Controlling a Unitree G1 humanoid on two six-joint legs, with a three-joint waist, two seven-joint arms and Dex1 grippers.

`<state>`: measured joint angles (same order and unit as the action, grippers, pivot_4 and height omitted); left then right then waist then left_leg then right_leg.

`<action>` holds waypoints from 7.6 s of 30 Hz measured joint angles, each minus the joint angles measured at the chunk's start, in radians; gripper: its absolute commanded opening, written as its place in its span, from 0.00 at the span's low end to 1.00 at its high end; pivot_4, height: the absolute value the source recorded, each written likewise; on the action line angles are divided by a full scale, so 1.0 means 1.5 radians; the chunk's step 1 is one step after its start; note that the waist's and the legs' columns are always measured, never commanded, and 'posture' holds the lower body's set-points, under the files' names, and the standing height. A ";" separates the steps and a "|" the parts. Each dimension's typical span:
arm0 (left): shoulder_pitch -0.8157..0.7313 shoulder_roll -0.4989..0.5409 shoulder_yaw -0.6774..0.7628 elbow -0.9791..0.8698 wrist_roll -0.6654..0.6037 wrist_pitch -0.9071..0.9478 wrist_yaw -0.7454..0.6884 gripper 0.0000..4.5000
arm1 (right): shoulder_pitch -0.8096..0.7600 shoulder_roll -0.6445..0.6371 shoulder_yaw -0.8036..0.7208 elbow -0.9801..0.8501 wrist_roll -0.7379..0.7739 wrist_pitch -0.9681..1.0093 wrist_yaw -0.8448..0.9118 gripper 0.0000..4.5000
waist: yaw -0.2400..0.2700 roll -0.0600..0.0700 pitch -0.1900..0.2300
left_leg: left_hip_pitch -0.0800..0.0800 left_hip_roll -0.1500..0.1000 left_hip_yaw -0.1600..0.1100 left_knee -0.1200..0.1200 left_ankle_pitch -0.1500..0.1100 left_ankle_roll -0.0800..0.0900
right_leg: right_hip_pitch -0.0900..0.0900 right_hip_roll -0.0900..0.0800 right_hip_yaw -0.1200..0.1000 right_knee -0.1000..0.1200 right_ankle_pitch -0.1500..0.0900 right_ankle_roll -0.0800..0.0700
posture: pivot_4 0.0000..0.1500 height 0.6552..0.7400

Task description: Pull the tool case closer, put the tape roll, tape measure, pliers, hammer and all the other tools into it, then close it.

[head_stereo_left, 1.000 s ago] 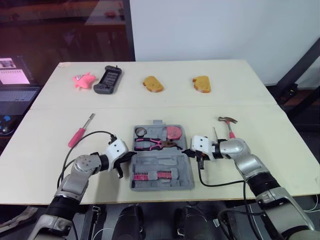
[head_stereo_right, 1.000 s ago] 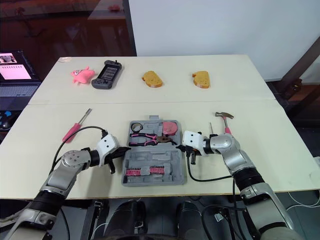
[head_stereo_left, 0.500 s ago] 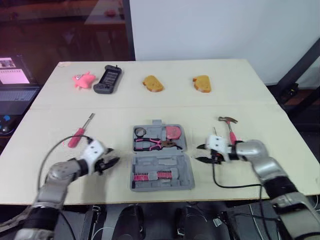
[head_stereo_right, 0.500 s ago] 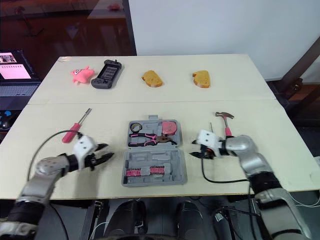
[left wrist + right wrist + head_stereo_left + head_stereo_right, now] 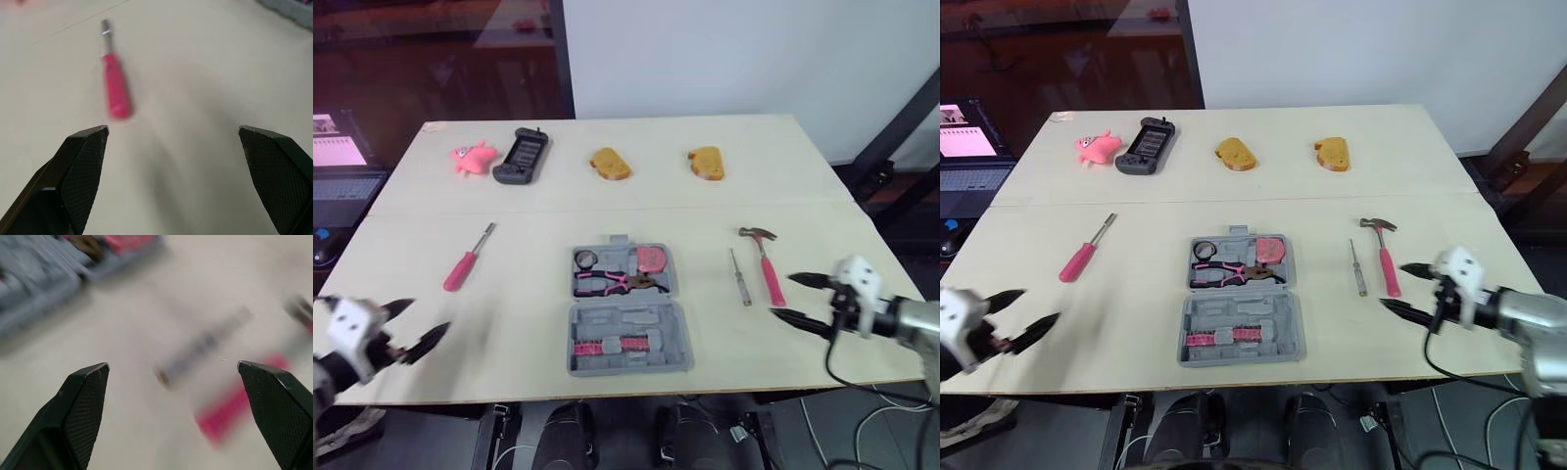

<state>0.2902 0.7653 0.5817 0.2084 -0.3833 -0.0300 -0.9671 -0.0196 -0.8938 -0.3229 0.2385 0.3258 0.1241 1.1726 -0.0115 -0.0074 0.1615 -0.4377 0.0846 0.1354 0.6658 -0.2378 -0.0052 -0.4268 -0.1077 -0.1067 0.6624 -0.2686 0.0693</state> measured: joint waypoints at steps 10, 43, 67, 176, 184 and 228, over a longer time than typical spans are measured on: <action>0.031 0.026 0.095 0.177 -0.036 -0.052 -0.063 0.99 | 0.031 -0.010 -0.058 0.069 0.029 -0.014 0.012 0.99 | -0.001 0.000 0.000 | 0.002 0.001 -0.001 -0.001 0.000 0.000 | -0.001 -0.002 -0.001 -0.002 -0.002 -0.003 | 1.00 0.75; -0.536 0.154 -0.394 -0.250 -0.171 0.373 -0.273 0.99 | 0.220 0.047 -0.181 -0.587 0.207 0.478 -0.256 0.99 | 0.016 0.000 0.000 | -0.002 0.000 -0.002 0.000 0.001 -0.002 | 0.001 0.004 -0.001 0.000 -0.001 0.000 | 1.00 0.75; -0.272 0.130 -0.257 -0.442 -0.168 0.421 -0.127 1.00 | -0.290 0.059 0.186 -0.250 0.099 0.727 -0.438 0.46 | 0.012 -0.002 0.002 | -0.003 0.000 -0.002 0.000 0.001 -0.001 | -0.001 0.004 0.000 0.001 -0.001 0.000 | 1.00 0.75; -0.200 0.103 -0.267 -0.448 -0.158 0.388 -0.070 1.00 | -0.457 -0.094 0.577 -0.179 -0.221 0.042 0.076 0.99 | -0.005 0.001 0.005 | -0.003 0.000 0.000 0.000 0.002 -0.002 | -0.003 0.004 0.001 0.001 -0.001 0.000 | 1.00 0.75; -0.142 0.100 -0.228 -0.493 -0.160 0.390 -0.041 1.00 | -0.515 0.029 0.655 0.015 -0.360 -0.241 0.129 0.99 | -0.001 0.000 0.005 | -0.003 0.000 0.000 0.001 0.004 -0.006 | -0.002 0.003 0.000 0.001 -0.001 0.000 | 1.00 0.75; -0.127 0.098 -0.198 -0.511 -0.160 0.394 -0.020 1.00 | -0.532 0.083 0.636 0.165 -0.473 -0.337 0.188 0.02 | 0.000 0.000 0.005 | -0.002 0.000 -0.001 0.001 0.005 -0.008 | -0.001 0.004 0.000 0.002 -0.001 0.000 | 1.00 0.75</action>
<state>0.0994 0.9129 0.2855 -0.5585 -0.6230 0.5612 -0.9969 -0.8171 -0.7686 0.6308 0.4859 -0.3844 -0.3816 1.4546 -0.0119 -0.0070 0.1687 -0.4404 0.0851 0.1342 0.6668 -0.2304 -0.0169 -0.4281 -0.1017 -0.1066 0.6653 -0.2693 0.0689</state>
